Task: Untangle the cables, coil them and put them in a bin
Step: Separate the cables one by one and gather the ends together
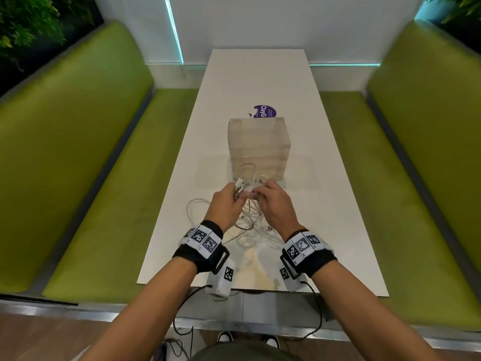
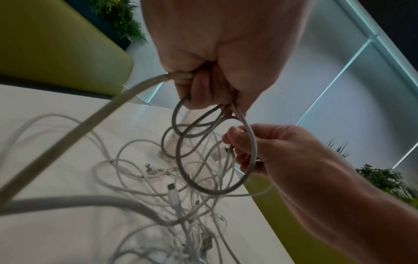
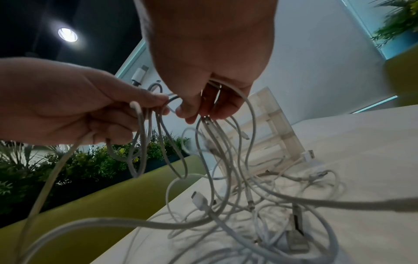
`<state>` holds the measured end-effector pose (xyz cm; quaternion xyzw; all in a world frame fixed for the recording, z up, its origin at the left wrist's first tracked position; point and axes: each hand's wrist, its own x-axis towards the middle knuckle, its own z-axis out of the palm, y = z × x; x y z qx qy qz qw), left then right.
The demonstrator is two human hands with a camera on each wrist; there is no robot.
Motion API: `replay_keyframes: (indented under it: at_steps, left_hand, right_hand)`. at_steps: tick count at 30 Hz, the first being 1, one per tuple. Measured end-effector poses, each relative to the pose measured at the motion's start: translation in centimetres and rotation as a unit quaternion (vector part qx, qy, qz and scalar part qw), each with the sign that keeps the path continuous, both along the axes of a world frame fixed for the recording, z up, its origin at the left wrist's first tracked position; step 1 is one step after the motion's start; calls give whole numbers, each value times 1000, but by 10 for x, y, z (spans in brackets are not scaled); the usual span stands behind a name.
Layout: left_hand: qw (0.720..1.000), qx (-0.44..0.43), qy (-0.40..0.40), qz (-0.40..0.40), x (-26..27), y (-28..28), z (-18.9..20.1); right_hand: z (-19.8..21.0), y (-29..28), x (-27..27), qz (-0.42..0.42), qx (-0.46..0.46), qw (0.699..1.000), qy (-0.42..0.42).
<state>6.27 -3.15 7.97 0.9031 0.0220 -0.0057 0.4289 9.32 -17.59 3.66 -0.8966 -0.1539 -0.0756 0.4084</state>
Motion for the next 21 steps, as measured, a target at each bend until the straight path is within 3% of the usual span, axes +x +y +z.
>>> replay_keyframes:
  at_steps: [5, 11, 17, 21]
  left_hand:
    - [998, 18, 24, -60, 3, 5, 4]
    - [1000, 21, -7, -17, -5, 13, 13]
    - [999, -1, 11, 43, -5, 37, 15]
    - [999, -10, 16, 43, -8, 44, 13]
  right_hand:
    - [0, 2, 2, 1, 1, 1000, 22]
    - [-9, 14, 8, -11, -74, 997, 19]
    - [-11, 16, 4, 56, 87, 991, 79]
    - [-7, 8, 12, 73, 72, 988, 112]
